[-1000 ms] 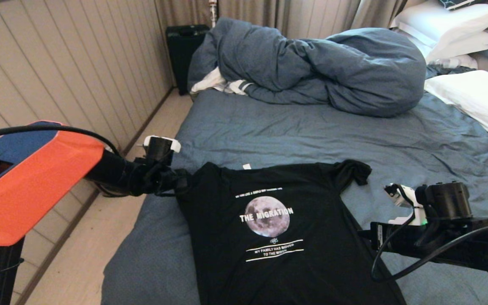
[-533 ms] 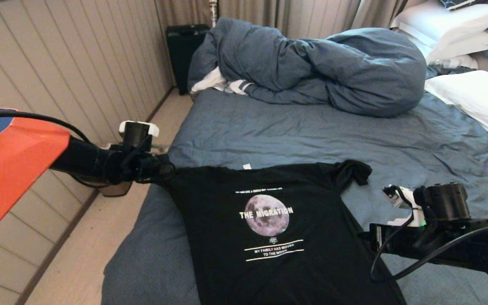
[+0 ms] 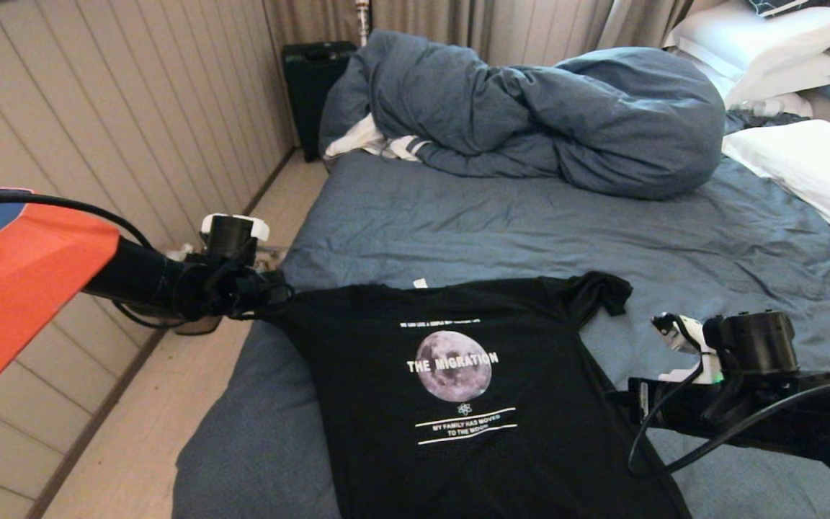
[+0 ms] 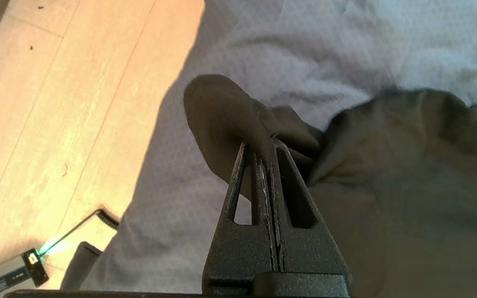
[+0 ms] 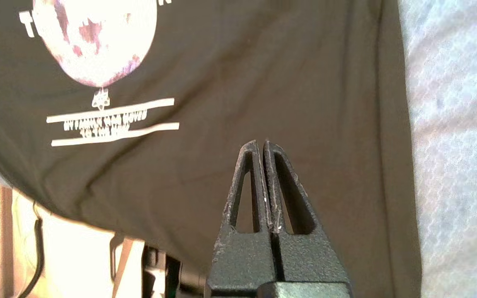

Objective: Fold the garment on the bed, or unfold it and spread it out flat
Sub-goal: Unford the black T-shirt

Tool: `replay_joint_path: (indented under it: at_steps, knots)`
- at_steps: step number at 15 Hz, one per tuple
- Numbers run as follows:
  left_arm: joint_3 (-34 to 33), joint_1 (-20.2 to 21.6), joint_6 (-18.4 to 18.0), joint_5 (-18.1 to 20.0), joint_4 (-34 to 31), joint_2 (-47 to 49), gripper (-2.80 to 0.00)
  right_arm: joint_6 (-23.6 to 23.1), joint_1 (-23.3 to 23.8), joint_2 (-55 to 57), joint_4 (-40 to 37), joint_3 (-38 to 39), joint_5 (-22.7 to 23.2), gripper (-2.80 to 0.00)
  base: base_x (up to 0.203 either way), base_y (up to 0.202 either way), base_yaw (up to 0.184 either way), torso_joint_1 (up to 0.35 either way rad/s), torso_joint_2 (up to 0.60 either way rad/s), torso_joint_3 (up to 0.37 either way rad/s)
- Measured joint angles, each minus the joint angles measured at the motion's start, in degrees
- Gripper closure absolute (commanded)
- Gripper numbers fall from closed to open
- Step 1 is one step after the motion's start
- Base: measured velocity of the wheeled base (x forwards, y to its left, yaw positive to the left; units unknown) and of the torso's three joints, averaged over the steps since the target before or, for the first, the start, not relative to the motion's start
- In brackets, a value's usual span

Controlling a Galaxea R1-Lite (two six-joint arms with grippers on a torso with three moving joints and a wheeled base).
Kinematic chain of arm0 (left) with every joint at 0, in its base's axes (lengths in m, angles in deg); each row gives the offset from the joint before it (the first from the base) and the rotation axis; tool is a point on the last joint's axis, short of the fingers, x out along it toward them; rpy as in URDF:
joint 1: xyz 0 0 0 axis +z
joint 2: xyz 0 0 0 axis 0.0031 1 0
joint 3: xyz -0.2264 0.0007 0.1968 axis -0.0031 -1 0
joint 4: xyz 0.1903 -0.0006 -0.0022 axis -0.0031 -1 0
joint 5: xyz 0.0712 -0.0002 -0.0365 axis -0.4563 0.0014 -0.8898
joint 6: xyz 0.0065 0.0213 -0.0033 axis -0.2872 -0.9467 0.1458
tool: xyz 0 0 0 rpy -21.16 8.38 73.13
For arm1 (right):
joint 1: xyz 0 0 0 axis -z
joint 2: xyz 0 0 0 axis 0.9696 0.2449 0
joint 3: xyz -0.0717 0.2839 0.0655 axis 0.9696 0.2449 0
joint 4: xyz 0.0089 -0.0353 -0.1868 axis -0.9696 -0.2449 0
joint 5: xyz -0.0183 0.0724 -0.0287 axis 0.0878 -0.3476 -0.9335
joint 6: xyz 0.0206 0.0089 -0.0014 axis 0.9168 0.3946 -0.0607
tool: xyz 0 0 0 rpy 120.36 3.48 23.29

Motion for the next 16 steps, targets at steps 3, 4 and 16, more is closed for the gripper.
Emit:
replay_joint_path:
  at_steps: [3, 4, 16]
  knots:
    - [-0.1, 0.0, 0.1, 0.0, -0.1, 0.3, 0.00, 0.0, 0.0, 0.8, 3.5, 0.9, 0.0, 0.00, 0.000, 0.000, 0.000, 0.000, 0.00, 0.000]
    - [-0.1, 0.0, 0.0, 0.0, -0.1, 0.3, 0.00, 0.0, 0.0, 1.1, 3.5, 1.1, 0.0, 0.00, 0.000, 0.000, 0.000, 0.000, 0.00, 0.000]
    - [0.4, 1.0, 0.1, 0.1, -0.4, -0.4, -2.80, 0.0, 0.0, 1.4, 3.7, 1.3, 0.0, 0.00, 0.000, 0.000, 0.000, 0.000, 0.00, 0.000]
